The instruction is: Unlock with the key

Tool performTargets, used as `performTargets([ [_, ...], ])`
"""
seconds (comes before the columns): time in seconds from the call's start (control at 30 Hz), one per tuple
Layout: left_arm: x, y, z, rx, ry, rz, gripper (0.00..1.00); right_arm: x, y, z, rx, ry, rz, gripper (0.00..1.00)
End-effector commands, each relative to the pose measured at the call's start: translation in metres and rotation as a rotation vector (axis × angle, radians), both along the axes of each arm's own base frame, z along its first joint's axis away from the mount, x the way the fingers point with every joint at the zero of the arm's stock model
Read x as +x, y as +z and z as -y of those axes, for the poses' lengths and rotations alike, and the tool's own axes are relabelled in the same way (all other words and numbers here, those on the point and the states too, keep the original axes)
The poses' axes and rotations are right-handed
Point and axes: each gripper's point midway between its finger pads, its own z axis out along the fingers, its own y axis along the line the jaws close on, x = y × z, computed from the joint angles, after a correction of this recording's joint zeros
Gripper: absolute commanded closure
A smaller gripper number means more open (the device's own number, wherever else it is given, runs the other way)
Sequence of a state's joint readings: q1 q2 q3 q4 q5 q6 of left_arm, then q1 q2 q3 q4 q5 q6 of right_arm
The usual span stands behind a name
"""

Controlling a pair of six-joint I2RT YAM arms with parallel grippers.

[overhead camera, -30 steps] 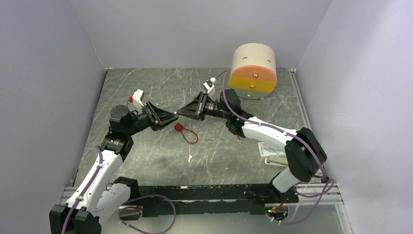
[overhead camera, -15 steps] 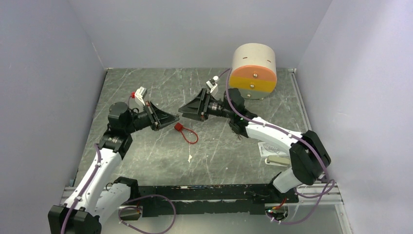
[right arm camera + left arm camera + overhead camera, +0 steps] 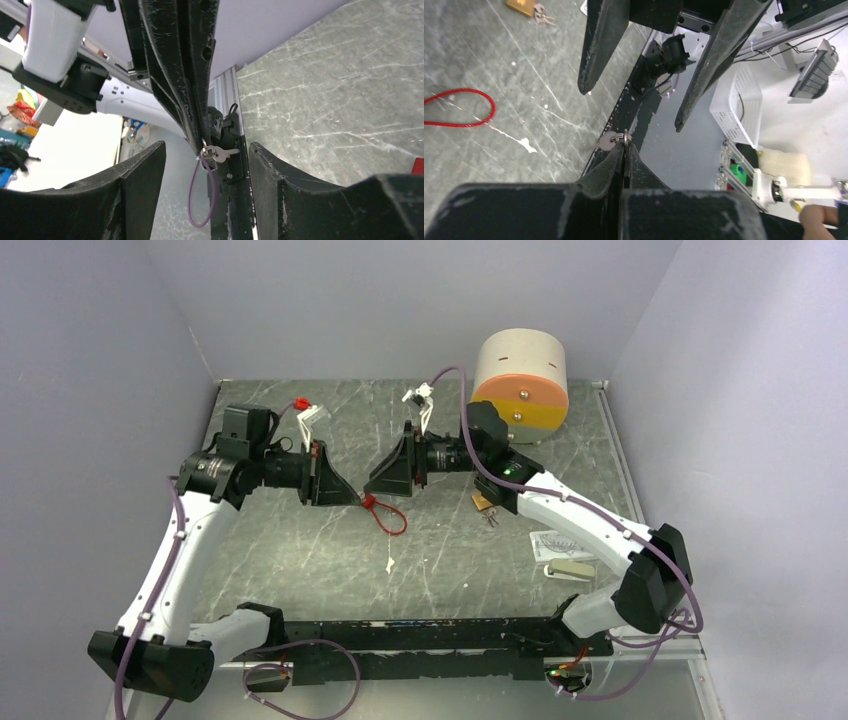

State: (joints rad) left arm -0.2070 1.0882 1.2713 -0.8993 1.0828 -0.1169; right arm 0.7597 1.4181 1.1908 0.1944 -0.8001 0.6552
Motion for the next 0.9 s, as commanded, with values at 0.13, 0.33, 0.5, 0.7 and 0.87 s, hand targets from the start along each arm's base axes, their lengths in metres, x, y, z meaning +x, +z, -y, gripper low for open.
performTargets([
  [0.13,-0.015,0.001,0.000,-0.001,-0.132,0.039,0.97,-0.013,0.018,-0.004,0.036,0.113,0.106,0.53],
  [0.33,-0.012,-0.003,0.000,0.007,-0.124,0.028,0.97,-0.016,0.006,-0.011,0.011,0.152,0.081,0.60],
  [0.5,-0.014,-0.005,0.000,0.006,-0.119,0.029,0.98,-0.020,-0.002,-0.017,0.000,0.194,0.051,0.67],
  [0.7,-0.013,-0.004,0.001,-0.002,-0.112,0.042,0.98,-0.026,-0.002,-0.017,0.008,0.243,0.050,0.82],
  [0.87,-0.016,-0.003,0.000,-0.006,-0.120,0.041,0.98,-0.031,-0.001,-0.016,0.022,0.270,0.038,1.00],
])
